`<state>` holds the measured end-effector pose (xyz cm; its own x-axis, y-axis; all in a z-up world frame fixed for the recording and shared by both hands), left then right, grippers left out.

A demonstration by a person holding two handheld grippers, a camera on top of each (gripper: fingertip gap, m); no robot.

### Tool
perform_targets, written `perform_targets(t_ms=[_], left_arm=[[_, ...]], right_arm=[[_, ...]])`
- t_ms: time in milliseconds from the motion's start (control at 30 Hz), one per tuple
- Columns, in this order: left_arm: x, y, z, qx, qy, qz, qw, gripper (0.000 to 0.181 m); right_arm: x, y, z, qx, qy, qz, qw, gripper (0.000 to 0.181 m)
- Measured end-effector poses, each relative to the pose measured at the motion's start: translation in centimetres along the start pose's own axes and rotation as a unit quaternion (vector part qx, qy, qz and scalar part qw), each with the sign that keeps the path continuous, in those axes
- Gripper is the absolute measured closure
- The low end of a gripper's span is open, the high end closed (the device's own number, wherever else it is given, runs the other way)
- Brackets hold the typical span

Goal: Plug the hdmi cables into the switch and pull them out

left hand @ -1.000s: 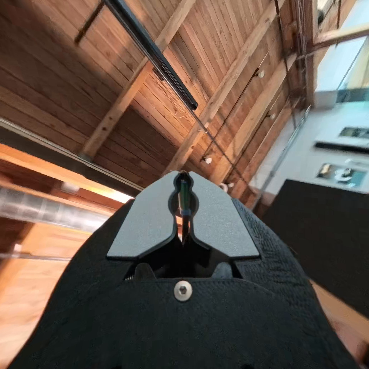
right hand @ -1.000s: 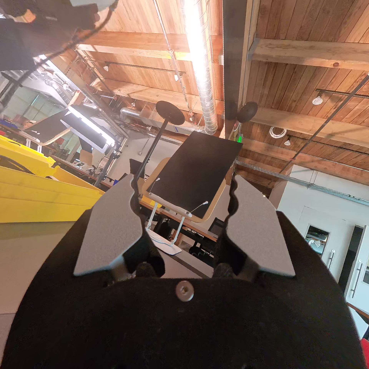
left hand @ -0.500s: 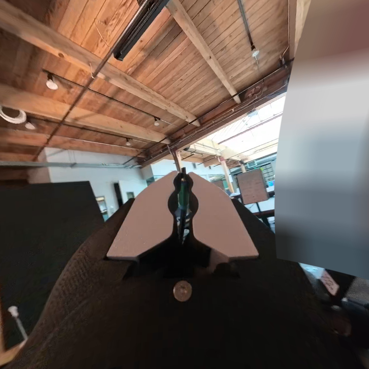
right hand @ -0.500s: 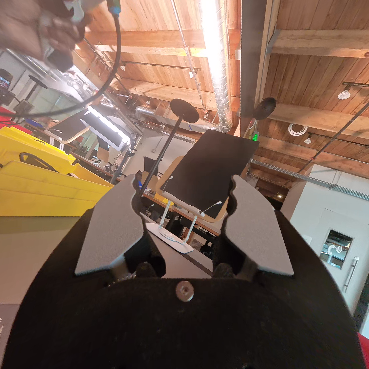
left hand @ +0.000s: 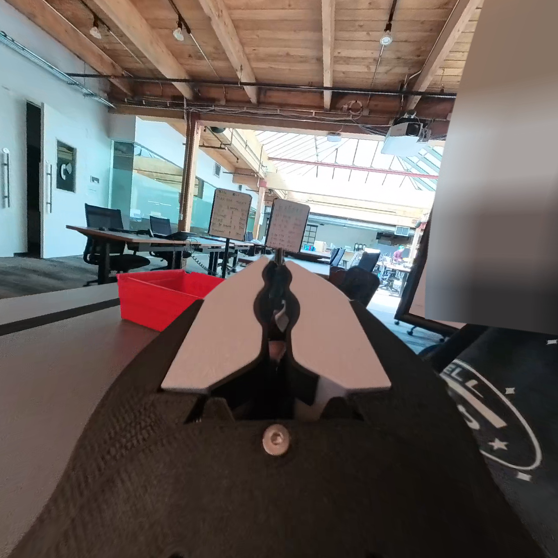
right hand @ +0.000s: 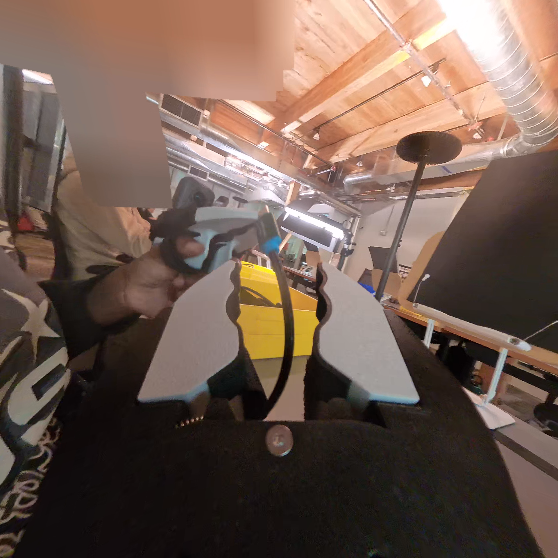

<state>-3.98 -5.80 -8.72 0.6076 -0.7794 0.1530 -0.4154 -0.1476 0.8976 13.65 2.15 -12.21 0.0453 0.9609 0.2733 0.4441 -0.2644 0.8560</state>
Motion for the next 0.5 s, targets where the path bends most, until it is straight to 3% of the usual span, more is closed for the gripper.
perform_targets(t_ms=[133,200,300,333,433,500], left_arm=[[0.7,-1.1,-0.8,-0.024,-0.016,-0.029,0.999,0.178],[1.0,-1.5,-0.9,-0.045,-0.013,-0.056,0.997,0.178],[1.0,-0.9,0.3,-0.1,0.013,-0.137,0.985,0.174],[0.9,-0.1,1.3,-0.122,0.036,-0.188,0.974,0.162],[0.7,2.9,6.1,-0.242,0.118,-0.335,0.903,0.131],[0.4,4.3,10.5,-0.381,0.187,-0.386,0.819,0.128]], right_arm=[[-1.0,-1.0,-1.4,-0.046,-0.016,0.072,0.996,0.141],[-0.9,-1.5,-1.3,-0.06,-0.048,0.128,0.989,0.174],[-0.8,-1.6,-0.9,-0.07,-0.043,0.152,0.985,0.177],[-0.5,-1.6,-0.7,-0.061,-0.047,0.135,0.988,0.177],[0.5,-1.6,-0.2,-0.045,-0.073,0.089,0.992,0.177],[0.9,-1.7,0.0,-0.044,-0.088,0.08,0.992,0.177]])
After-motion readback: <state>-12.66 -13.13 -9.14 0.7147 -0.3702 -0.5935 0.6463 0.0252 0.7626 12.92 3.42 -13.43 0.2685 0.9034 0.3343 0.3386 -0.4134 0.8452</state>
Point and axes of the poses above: each gripper's, where its closed fingertips meet, z back along the fingers, y out of its top, x = y × z across the jaws, the point moved 9 cm from there along z, back along the fingers, and after that the axes turned 1 degree about -y, right-handed, at the moved point
